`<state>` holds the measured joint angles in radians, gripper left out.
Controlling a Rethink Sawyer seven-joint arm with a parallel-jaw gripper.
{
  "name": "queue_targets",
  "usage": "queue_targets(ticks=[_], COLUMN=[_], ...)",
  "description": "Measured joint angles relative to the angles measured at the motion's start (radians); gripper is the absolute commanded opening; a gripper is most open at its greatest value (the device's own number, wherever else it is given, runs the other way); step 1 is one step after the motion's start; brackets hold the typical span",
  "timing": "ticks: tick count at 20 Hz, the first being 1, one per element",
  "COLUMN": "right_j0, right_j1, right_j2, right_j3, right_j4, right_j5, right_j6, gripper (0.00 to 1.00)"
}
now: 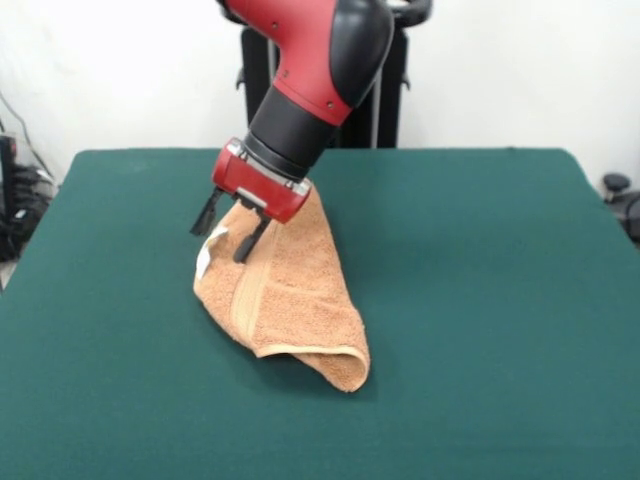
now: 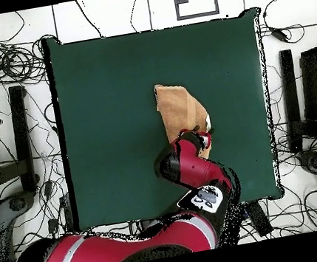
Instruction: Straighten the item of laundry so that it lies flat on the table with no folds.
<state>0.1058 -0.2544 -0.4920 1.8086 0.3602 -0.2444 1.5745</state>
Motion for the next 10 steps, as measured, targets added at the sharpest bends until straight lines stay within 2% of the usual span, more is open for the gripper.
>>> queue_targets(ticks=[10], right_j0=[-0.015], right_j1=[0.000], right_j2=[0.000], right_j3=[0.000], right_j4=[0.000], right_j5=[0.000], right_j6=[0.000], gripper=[1.00])
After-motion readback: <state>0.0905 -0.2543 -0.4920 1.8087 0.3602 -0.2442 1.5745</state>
